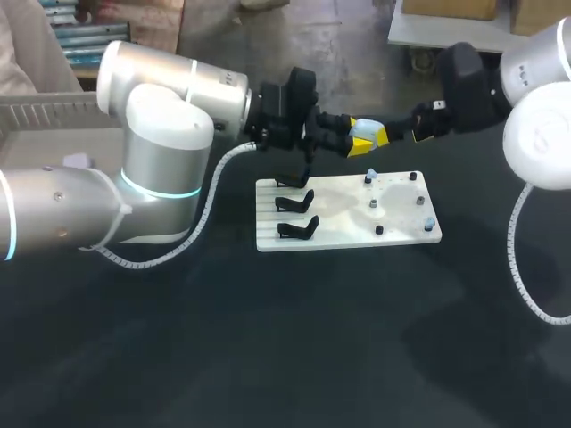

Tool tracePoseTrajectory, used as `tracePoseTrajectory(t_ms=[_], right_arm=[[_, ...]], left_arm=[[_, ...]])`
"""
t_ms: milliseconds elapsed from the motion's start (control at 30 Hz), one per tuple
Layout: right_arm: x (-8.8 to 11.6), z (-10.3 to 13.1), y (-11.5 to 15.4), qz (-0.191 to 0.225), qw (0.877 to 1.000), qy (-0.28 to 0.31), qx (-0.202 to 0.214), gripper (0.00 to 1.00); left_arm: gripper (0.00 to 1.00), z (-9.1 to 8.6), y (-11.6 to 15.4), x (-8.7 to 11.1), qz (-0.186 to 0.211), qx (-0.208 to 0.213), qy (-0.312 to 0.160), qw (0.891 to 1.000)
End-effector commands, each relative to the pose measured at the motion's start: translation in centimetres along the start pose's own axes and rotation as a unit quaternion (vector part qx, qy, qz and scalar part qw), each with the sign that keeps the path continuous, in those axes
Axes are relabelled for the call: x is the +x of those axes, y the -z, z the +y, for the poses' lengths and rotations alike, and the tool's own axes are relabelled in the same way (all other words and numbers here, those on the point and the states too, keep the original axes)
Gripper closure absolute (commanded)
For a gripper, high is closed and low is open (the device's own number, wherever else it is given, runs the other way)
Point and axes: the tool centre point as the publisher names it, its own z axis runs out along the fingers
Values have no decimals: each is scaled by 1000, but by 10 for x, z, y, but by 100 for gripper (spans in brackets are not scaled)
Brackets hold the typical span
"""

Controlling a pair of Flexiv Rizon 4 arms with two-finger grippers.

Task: Pick up each earbud case from the left stands, insert the matching earbuds, close the lid, and place the case in the box.

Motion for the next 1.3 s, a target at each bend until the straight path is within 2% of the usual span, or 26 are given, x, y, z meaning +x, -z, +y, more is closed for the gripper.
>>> tracePoseTrajectory(t_ms=[33,333,600,733,833,1067,1300], right_arm=[[-3,-6,0,0,1000,-1,-21,0],[-7,-6,7,-2,1000,6,-9,0],[-5,-12,19,2,1000,10,18,0],[2,-16,23,8,999,14,37,0],[9,-19,25,19,998,14,55,0],[29,-23,26,46,994,8,103,0],[56,-25,28,72,986,-13,150,0]], left_arm=[[100,-1,1,-1,-2,1,-1,1000],[100,-2,5,0,-15,-1,3,1000],[100,-4,24,-1,-72,-13,-2,997],[100,-6,40,-5,-115,-14,-11,993],[100,-7,49,-9,-131,-12,-11,991],[100,-12,63,-10,-143,-2,-8,990],[100,-15,75,-1,-147,-1,7,989]])
